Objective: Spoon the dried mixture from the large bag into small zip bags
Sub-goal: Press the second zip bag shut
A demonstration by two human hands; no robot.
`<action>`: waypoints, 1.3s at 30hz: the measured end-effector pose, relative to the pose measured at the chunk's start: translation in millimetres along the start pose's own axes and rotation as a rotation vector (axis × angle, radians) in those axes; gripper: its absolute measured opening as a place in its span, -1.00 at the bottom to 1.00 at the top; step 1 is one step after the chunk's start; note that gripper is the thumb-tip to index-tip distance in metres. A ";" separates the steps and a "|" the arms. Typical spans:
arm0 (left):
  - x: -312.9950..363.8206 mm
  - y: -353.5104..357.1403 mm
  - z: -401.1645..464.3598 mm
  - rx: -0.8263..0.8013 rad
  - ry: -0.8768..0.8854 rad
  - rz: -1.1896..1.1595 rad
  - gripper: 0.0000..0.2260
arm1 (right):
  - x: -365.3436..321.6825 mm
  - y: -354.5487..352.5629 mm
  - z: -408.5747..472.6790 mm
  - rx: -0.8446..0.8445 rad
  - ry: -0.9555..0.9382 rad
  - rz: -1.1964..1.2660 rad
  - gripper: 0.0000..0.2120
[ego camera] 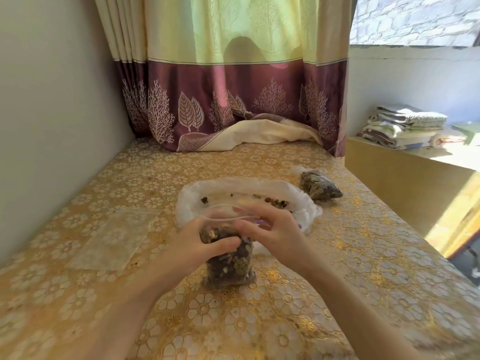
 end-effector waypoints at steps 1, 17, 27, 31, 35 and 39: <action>-1.3 1.1 -3.1 0.013 0.001 -0.003 -0.56 | 3.7 0.7 -0.6 0.018 0.025 0.050 -0.77; 31.7 -12.1 -13.9 0.084 0.195 -0.060 -0.67 | -24.9 -14.7 -7.2 0.082 -0.001 0.295 -0.81; 7.6 -5.4 -18.5 0.241 0.067 -0.038 -0.77 | 3.8 9.4 -10.7 -0.015 0.088 0.255 -0.82; 23.8 -8.7 -9.2 0.268 0.194 -0.126 -0.80 | -12.3 3.1 -2.3 0.024 -0.060 0.278 -0.74; 23.9 -14.1 -10.0 0.164 0.225 -0.106 -0.75 | -12.3 -1.6 -4.4 -0.025 -0.070 0.330 -0.82; 0.1 -8.4 -16.4 0.170 0.032 -0.236 -0.73 | 4.2 7.1 -10.8 -0.094 0.062 0.299 -0.79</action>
Point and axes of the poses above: each hand's wrist, its own z-axis towards the middle knuckle, its own y-axis out of the palm, x = y × z, the point moved 1 cm from there along z, towards the middle knuckle, and after that the axes turned 10 degrees about y, right-handed, at the moved point
